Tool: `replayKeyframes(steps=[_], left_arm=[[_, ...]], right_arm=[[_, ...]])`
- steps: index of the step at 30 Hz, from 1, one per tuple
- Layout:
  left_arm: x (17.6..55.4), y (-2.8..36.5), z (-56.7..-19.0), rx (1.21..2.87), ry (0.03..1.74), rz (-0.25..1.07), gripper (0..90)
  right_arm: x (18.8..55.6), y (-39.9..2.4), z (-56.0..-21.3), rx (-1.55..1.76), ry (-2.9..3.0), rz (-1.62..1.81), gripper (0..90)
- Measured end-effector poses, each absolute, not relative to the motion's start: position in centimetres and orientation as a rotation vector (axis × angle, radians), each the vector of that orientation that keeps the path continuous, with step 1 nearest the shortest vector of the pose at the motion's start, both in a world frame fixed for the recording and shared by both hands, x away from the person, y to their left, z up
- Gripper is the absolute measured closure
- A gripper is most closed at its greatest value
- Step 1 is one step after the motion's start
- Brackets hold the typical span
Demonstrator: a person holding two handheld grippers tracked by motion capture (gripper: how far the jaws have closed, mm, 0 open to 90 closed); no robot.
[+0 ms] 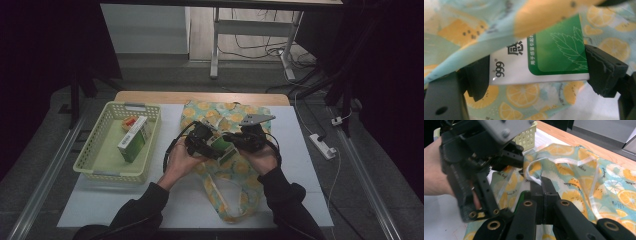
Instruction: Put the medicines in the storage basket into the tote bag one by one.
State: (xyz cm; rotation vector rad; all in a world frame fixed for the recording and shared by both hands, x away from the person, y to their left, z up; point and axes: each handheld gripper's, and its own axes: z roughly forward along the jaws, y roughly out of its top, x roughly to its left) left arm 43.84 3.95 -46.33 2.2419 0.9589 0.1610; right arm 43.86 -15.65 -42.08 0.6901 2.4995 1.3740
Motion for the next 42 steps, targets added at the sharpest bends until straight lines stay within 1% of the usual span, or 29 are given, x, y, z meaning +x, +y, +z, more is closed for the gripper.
replayKeyframes(steps=[17, 25, 28, 31, 35, 42], left_arm=[[45.7, 3.8, -47.9, 2.173, 1.052, 0.261, 16.1], [46.0, 3.6, -48.4, 2.153, 1.059, 0.267, 11.2], [45.7, 3.8, -48.1, 2.140, 1.046, 0.253, 7.4], [45.2, 4.1, -47.6, 2.126, 1.037, 0.247, 6.0], [44.3, 4.4, -47.1, 2.142, 1.019, 0.264, 5.8], [42.0, 4.7, -46.2, 2.166, 0.948, 0.233, 5.2]], right_arm=[[44.3, -15.5, -43.0, 0.711, 2.519, 1.343, 90.0], [44.5, -15.6, -43.3, 0.721, 2.521, 1.336, 90.0], [44.6, -15.7, -43.3, 0.719, 2.519, 1.338, 90.0], [44.6, -15.8, -43.2, 0.723, 2.512, 1.345, 90.0], [44.6, -15.9, -43.1, 0.727, 2.511, 1.342, 89.9], [44.8, -15.9, -43.4, 0.738, 2.508, 1.340, 89.9]])
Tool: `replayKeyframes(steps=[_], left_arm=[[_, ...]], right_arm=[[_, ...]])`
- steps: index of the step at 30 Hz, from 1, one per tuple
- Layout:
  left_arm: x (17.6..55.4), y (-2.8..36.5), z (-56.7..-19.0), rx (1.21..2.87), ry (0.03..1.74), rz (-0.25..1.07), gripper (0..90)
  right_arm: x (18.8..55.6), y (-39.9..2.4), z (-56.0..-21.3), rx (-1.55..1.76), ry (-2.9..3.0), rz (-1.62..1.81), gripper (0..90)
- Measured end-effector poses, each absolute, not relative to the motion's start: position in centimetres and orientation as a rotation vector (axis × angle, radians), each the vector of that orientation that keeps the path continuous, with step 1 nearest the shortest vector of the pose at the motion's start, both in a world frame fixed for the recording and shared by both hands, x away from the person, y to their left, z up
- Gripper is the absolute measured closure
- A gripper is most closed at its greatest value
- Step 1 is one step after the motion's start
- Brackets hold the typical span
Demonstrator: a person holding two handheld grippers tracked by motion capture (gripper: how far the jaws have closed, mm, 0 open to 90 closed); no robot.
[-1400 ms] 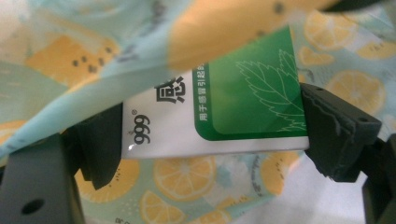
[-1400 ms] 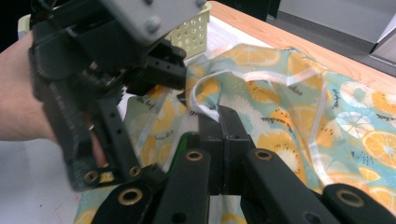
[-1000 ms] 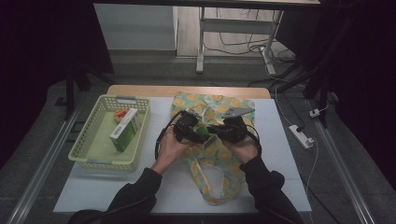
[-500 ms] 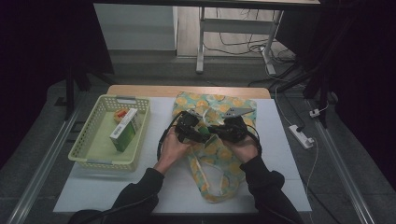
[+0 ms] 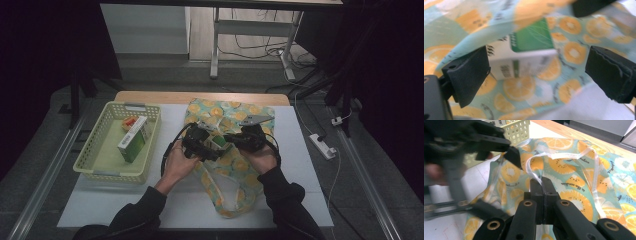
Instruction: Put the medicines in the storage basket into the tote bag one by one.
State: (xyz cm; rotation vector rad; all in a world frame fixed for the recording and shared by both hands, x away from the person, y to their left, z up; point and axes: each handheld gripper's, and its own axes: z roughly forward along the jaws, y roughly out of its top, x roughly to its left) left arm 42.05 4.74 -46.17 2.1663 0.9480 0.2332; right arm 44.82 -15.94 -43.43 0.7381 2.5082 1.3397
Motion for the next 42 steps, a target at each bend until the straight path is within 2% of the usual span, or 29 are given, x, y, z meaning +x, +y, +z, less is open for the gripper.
replayKeyframes(steps=[10, 31, 42], left_arm=[[40.2, 7.2, -45.8, 2.109, 0.907, 0.121, 1.5], [37.7, 12.7, -45.5, 2.098, 0.892, 0.130, 0.0], [36.7, 15.9, -45.4, 2.074, 0.971, 0.189, 0.0]], right_arm=[[44.8, -16.0, -43.5, 0.739, 2.509, 1.334, 89.9], [44.6, -15.9, -43.4, 0.729, 2.503, 1.330, 89.7], [44.5, -16.0, -43.4, 0.725, 2.500, 1.326, 89.7]])
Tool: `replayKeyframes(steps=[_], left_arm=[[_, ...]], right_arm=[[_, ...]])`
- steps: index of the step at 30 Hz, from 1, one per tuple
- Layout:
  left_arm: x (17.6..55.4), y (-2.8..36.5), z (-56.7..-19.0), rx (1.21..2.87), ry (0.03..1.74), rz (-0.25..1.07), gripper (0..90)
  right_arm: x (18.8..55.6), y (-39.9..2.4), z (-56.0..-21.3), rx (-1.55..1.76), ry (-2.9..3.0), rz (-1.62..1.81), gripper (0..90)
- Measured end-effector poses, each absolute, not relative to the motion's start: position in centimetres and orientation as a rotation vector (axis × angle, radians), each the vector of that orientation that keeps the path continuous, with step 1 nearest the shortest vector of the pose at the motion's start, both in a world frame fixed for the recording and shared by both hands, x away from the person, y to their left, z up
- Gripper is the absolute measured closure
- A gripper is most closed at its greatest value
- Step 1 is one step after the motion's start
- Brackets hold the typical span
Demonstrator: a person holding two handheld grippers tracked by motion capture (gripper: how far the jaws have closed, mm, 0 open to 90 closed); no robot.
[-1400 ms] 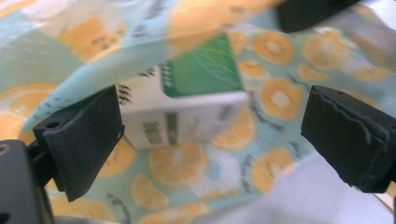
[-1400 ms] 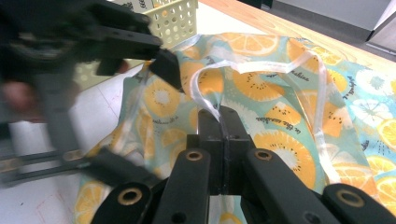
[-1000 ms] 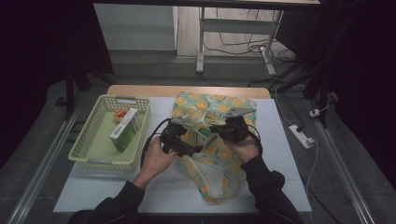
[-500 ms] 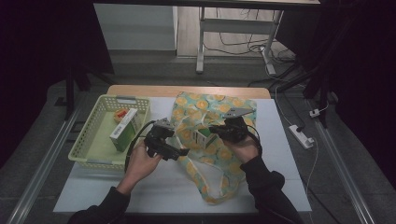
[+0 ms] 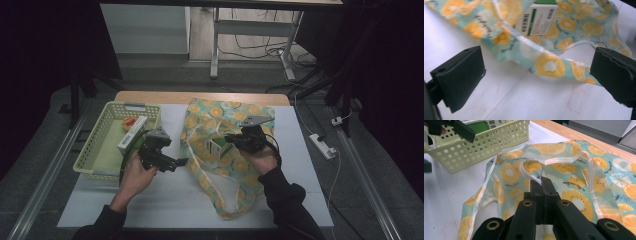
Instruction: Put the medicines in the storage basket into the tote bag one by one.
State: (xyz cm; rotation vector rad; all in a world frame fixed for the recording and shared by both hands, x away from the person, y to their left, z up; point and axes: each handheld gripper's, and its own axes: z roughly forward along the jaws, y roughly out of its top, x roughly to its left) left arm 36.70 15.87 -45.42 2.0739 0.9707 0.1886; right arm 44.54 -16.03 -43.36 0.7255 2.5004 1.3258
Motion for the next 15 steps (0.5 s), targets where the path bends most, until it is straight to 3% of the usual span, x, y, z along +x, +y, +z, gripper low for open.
replayKeyframes(steps=[15], left_arm=[[36.3, 19.7, -44.8, 2.056, 1.106, 0.275, 0.0]], right_arm=[[44.4, -16.1, -43.3, 0.720, 2.501, 1.329, 89.7]])
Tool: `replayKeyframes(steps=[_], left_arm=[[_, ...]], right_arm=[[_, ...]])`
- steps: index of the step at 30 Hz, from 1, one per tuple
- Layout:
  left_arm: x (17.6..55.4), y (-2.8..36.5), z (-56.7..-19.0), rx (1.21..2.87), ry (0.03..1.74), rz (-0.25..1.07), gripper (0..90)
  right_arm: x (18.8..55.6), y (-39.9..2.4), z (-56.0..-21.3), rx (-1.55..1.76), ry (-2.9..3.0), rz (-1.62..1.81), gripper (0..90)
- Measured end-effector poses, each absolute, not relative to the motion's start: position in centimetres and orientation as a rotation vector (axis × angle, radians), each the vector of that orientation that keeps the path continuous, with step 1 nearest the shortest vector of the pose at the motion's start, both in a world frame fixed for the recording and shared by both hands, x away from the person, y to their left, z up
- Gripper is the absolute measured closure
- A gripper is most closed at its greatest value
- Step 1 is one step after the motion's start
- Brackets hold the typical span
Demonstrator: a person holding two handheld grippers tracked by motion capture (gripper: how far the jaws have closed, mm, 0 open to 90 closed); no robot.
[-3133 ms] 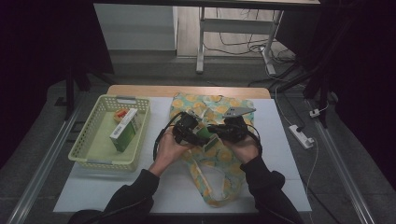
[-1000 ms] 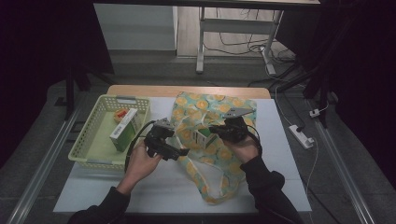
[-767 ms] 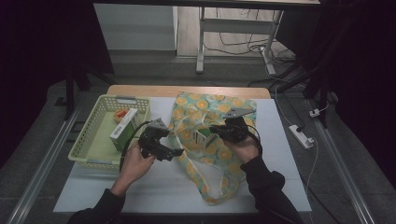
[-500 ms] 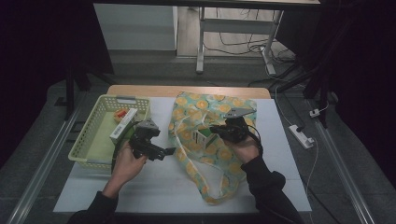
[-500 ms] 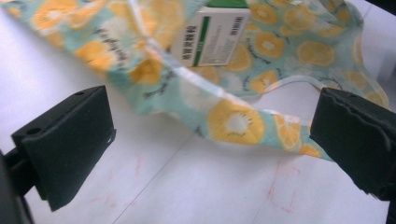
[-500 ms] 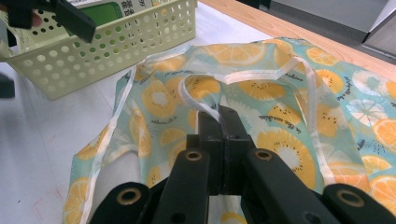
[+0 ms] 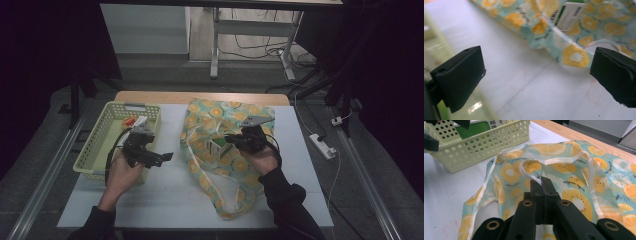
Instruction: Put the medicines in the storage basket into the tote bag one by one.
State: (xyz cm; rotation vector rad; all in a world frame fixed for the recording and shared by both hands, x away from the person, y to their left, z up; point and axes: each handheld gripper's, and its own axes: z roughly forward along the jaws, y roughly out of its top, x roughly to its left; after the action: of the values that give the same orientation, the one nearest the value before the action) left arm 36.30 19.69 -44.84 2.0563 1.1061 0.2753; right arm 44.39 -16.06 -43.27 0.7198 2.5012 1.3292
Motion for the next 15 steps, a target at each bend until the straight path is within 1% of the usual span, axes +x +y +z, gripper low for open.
replayKeyframes(steps=[10, 15], left_arm=[[36.4, 22.9, -44.7, 2.038, 1.245, 0.380, 0.0], [36.3, 24.8, -44.6, 1.986, 1.320, 0.416, 0.0]], right_arm=[[44.4, -15.9, -43.4, 0.713, 2.509, 1.320, 89.5], [44.4, -16.0, -43.4, 0.719, 2.507, 1.321, 89.6]])
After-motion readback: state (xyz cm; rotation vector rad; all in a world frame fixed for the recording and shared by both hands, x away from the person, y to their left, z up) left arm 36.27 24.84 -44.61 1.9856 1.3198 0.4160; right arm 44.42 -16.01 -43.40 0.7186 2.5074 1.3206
